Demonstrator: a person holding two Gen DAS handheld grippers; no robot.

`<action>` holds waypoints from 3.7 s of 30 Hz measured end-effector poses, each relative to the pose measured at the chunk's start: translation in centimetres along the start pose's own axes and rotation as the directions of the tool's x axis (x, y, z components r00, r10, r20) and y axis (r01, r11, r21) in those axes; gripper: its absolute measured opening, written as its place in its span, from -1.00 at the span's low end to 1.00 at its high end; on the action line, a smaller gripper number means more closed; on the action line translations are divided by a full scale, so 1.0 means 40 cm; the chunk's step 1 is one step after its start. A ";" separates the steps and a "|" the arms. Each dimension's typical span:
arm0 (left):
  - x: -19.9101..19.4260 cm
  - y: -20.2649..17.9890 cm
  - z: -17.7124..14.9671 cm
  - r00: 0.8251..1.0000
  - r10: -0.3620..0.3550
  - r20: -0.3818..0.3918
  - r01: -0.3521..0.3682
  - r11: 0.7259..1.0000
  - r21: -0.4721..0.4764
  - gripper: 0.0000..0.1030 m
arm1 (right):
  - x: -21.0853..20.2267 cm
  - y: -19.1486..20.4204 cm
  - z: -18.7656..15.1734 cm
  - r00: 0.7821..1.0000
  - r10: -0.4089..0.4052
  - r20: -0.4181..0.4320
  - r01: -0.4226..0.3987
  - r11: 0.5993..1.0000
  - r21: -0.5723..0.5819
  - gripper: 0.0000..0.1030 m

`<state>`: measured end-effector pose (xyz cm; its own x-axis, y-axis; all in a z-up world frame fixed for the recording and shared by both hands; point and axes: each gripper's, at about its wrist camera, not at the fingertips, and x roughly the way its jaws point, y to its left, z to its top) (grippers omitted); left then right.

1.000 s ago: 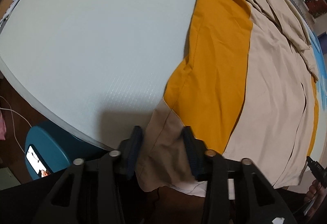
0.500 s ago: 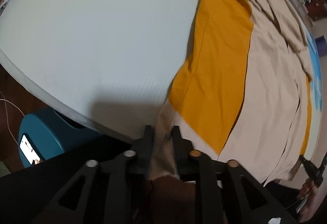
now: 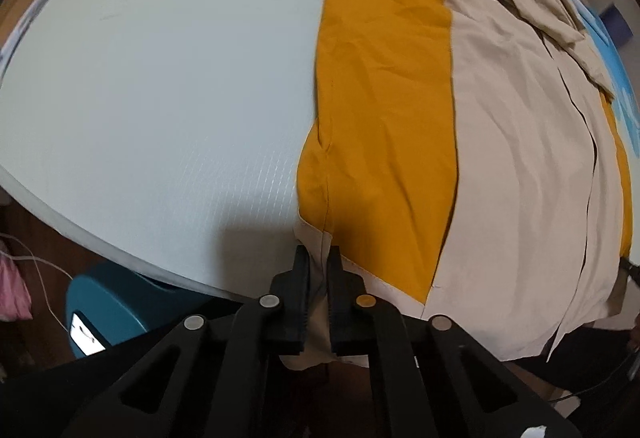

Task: Fold large clothes
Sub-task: 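Grasp the hem corners with both tools, then lift the hem with both tools and fold it up toward the collar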

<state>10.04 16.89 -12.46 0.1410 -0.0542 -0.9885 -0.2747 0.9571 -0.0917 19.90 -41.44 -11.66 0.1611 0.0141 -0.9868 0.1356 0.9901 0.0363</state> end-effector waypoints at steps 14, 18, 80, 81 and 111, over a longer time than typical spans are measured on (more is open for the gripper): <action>-0.290 -0.027 0.001 0.968 -0.192 0.165 0.166 0.973 0.158 -0.95 | -0.315 0.013 -0.101 0.943 0.223 0.246 -0.208 0.974 -0.086 -0.93; -0.368 0.008 -0.007 0.959 -0.221 0.180 0.184 0.962 0.201 -0.96 | -0.413 0.023 -0.142 0.924 0.250 0.290 -0.214 0.965 -0.149 -0.94; -0.157 -0.007 0.624 0.886 -0.268 0.377 0.289 0.957 0.003 -1.00 | -0.234 0.108 0.392 0.836 0.257 0.485 -0.181 0.963 -0.198 -0.88; -0.173 -0.007 0.629 0.871 -0.263 0.414 0.290 0.957 -0.003 -1.00 | -0.257 0.113 0.402 0.803 0.263 0.535 -0.190 0.964 -0.188 -0.88; 0.060 -0.021 0.651 0.977 -0.183 0.105 0.181 0.983 0.027 -0.34 | 0.053 0.099 0.490 0.981 0.107 0.159 -0.088 0.989 -0.120 -0.80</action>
<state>35.40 23.36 -11.62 0.2883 -0.1985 -0.9367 -0.2190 0.9387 -0.2663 39.93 -40.24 -10.52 0.3284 0.0977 -0.9395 0.0026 0.9945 0.1043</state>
